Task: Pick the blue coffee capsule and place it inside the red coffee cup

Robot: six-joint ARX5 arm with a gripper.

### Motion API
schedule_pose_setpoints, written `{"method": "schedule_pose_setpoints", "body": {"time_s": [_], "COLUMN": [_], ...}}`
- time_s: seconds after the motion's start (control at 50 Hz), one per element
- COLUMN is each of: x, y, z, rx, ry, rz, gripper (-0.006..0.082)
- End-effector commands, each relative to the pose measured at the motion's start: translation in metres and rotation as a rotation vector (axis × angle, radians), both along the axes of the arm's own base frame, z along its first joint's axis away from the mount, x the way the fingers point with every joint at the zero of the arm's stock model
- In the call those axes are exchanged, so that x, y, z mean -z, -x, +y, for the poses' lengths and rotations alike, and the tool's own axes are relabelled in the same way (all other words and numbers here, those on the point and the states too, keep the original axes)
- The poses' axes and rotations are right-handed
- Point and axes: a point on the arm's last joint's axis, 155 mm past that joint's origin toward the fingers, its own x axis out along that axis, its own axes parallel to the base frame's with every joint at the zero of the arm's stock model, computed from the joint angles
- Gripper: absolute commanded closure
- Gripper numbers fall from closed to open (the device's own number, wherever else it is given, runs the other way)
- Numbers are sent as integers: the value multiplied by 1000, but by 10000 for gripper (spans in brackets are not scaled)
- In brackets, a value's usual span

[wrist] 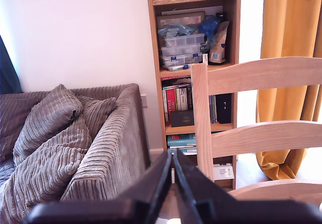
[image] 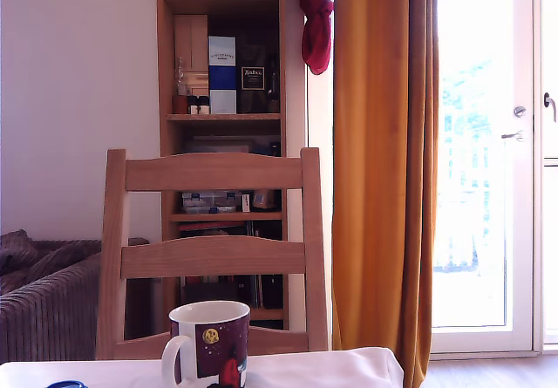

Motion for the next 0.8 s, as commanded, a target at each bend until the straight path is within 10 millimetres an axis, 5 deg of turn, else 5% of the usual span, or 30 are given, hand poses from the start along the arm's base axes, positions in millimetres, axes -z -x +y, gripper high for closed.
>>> {"method": "schedule_pose_setpoints", "body": {"time_s": [0.0,0.28,0.58,0.78], "x": [24,21,-27,-7], "y": [2,2,11,19], "z": [-11,-12,-51,-78], "rx": [73,79,304,442], "ry": [44,50,224,314], "rz": [96,82,-52,103], "gripper": [780,780,781,785]}}
